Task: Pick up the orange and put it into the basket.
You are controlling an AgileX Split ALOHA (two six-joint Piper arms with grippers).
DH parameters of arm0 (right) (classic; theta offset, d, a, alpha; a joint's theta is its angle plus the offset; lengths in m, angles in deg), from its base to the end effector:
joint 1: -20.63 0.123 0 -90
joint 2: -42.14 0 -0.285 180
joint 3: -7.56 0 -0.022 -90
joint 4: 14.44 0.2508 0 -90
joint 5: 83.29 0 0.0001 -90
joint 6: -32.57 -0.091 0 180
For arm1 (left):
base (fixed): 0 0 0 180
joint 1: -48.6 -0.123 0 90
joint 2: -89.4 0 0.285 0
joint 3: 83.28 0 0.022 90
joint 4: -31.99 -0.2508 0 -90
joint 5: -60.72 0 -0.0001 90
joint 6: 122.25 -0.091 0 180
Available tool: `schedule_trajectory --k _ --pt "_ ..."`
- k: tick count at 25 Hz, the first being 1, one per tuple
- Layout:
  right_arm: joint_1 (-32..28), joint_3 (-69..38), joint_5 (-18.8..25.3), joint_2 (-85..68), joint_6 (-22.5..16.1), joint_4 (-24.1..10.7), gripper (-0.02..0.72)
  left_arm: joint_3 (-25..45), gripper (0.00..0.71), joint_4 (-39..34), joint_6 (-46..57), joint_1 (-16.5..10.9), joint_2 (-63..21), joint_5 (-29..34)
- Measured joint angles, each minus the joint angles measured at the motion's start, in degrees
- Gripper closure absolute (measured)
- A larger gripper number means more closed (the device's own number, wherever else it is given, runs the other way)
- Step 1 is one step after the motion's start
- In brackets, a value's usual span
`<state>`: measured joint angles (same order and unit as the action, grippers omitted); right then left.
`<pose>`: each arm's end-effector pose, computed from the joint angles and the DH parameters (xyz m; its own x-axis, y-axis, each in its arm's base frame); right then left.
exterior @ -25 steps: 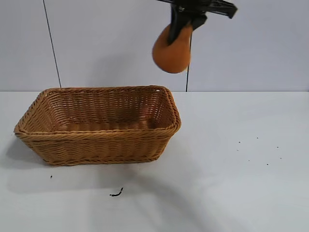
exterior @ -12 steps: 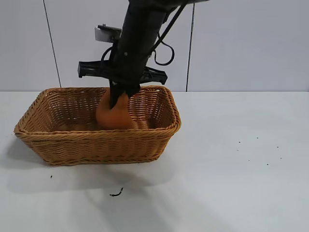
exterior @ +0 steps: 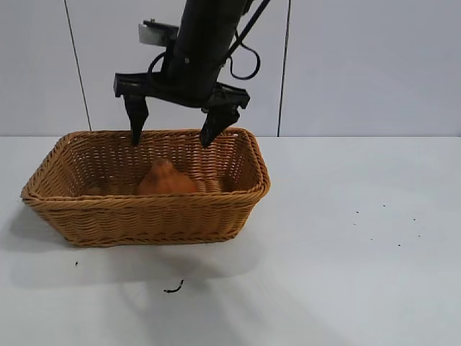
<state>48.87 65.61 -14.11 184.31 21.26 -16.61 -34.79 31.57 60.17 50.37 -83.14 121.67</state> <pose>0.4536 0.2400 0.2641 -0.8576 -0.2531 -0.4477 -0.3072 0.9503 0.0511 -0.0060 0.0008 0.2774 -0.4528 -0.0247 -0.8912 0.0077 0.9995 -0.0316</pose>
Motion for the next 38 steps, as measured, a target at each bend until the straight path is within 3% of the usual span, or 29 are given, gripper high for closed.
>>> schedule_trajectory --k 10,18,22,28,38 --pt "-16.3 0.4 0.5 -0.3 1.3 -5.4 0.010 0.0 0.044 0.0 0.0 0.0 0.0 0.0" --pt "-24.5 -0.2 0.5 -0.3 1.9 -5.3 0.010 0.0 0.044 0.0 0.0 0.0 0.0 0.0" --pt "-25.9 -4.4 0.5 -0.8 3.1 -2.8 0.010 0.0 0.044 0.0 0.0 0.0 0.0 0.0" --pt "-26.0 -21.0 0.5 -8.7 4.6 0.1 0.010 0.0 0.044 0.0 0.0 0.0 0.0 0.0" --pt "-26.0 -57.4 0.5 -39.7 8.6 1.7 0.010 0.0 0.044 0.0 0.0 0.0 0.0 0.0"
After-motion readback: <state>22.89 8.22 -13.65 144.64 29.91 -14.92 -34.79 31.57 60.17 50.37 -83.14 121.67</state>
